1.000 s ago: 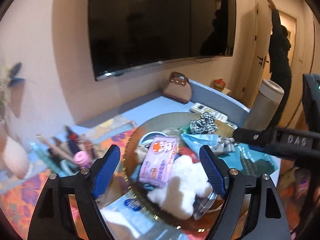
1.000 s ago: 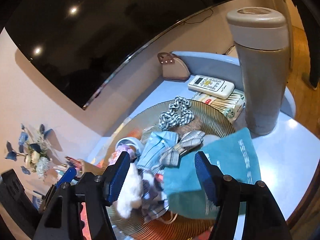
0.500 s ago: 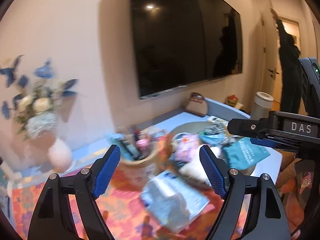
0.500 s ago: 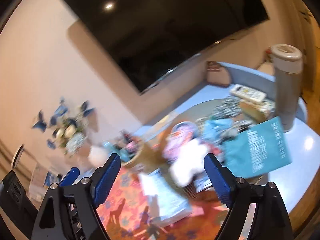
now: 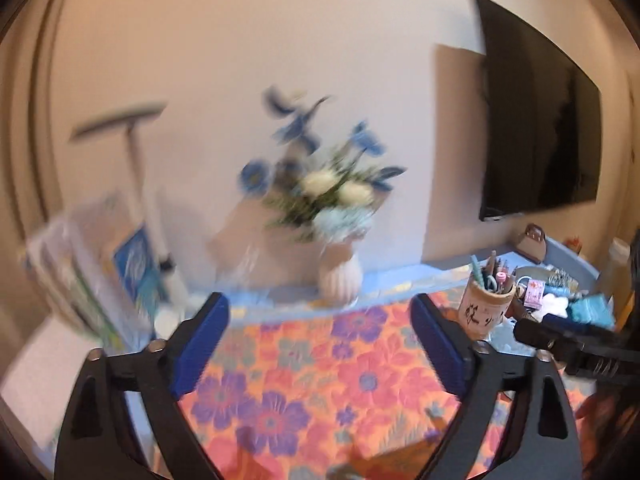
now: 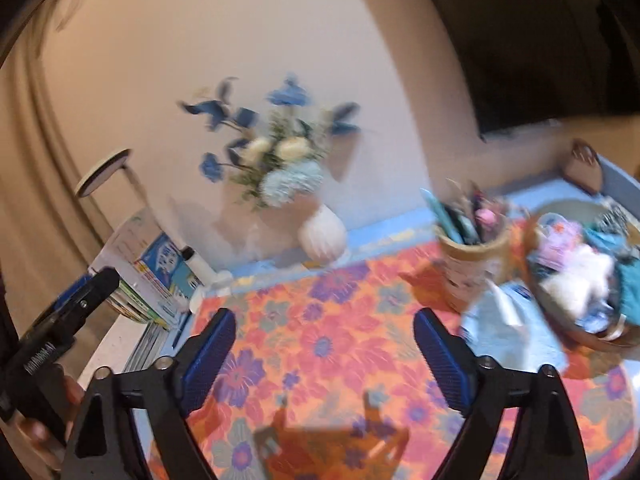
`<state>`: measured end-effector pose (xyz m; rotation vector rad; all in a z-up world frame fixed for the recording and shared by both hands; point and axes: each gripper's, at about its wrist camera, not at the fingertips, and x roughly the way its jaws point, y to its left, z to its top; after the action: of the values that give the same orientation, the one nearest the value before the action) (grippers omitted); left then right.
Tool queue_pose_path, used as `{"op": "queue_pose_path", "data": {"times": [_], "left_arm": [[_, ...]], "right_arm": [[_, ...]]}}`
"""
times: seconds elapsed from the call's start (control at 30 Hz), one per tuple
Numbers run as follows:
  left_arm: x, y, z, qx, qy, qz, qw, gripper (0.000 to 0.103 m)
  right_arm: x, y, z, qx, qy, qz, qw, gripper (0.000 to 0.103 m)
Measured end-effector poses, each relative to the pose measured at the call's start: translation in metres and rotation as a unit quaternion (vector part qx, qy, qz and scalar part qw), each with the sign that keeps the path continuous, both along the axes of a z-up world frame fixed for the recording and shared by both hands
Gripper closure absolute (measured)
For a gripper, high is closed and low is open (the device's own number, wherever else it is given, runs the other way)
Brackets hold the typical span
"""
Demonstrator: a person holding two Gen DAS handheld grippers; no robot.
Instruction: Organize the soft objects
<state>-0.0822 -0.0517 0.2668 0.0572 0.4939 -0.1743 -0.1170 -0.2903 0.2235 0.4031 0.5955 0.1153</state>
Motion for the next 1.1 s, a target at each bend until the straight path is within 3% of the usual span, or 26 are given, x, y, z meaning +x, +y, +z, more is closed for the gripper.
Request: {"op": "queue_pose_path", "data": {"times": [0.07, 0.1, 0.2, 0.3, 0.37, 0.43, 0.53, 0.6, 0.63, 0.7, 0.77, 0.93, 1.1], "left_arm": [[0.007, 0.028, -0.023, -0.061, 0.033, 0.011, 0.9975, 0.001], [0.008, 0.033, -0.034, -0.070, 0.033, 0.021, 0.9968, 0.001], [0.013, 0.035, -0.069, -0.042, 0.006, 0.067, 0.9968, 0.001], [0.021, 0.025, -0.098, -0.012, -0.042, 0.088, 0.9951, 0.001], [0.036, 0.020, -0.119, -0.014, -0.043, 0.089, 0.9950, 0.001], [0.049, 0.021, -0.138, -0.025, -0.022, 0.078, 0.9964, 0.001], [0.079, 0.030, -0.177, -0.061, 0.061, 0.068, 0.9939, 0.001], [0.088, 0.038, -0.200, -0.058, 0.073, 0.103, 0.9903, 0.003], [0.091, 0.040, -0.201, -0.059, 0.086, 0.112, 0.9882, 0.003], [0.083, 0.043, -0.195, -0.076, 0.052, 0.101, 0.9906, 0.001], [0.077, 0.038, -0.194, -0.046, 0.030, 0.138, 0.9889, 0.001], [0.075, 0.018, -0.197, 0.002, 0.035, 0.117, 0.9925, 0.001], [0.073, 0.014, -0.196, 0.022, 0.031, 0.116, 0.9925, 0.001]], "right_arm": [[-0.009, 0.022, -0.017, -0.021, -0.052, -0.026, 0.998, 0.000], [-0.009, 0.027, -0.023, -0.026, -0.055, -0.032, 0.998, 0.000], [0.001, 0.039, -0.040, -0.037, -0.060, -0.026, 0.997, 0.000], [0.012, 0.050, -0.046, -0.108, -0.102, -0.045, 0.988, 0.000], [0.029, 0.052, -0.061, -0.151, -0.091, -0.057, 0.983, 0.000], [0.044, 0.048, -0.082, -0.147, -0.068, -0.047, 0.986, 0.000], [0.053, 0.043, -0.107, -0.137, -0.055, -0.047, 0.988, 0.000], [0.059, 0.044, -0.124, -0.149, -0.043, -0.049, 0.987, 0.000], [0.067, 0.043, -0.129, -0.149, -0.020, -0.041, 0.988, 0.000], [0.070, 0.041, -0.130, -0.138, -0.021, -0.032, 0.990, 0.000], [0.071, 0.041, -0.133, -0.140, -0.017, -0.034, 0.989, 0.000], [0.074, 0.047, -0.137, -0.146, -0.005, -0.017, 0.989, 0.000], [0.080, 0.051, -0.144, -0.146, 0.019, 0.000, 0.989, 0.000]]}}
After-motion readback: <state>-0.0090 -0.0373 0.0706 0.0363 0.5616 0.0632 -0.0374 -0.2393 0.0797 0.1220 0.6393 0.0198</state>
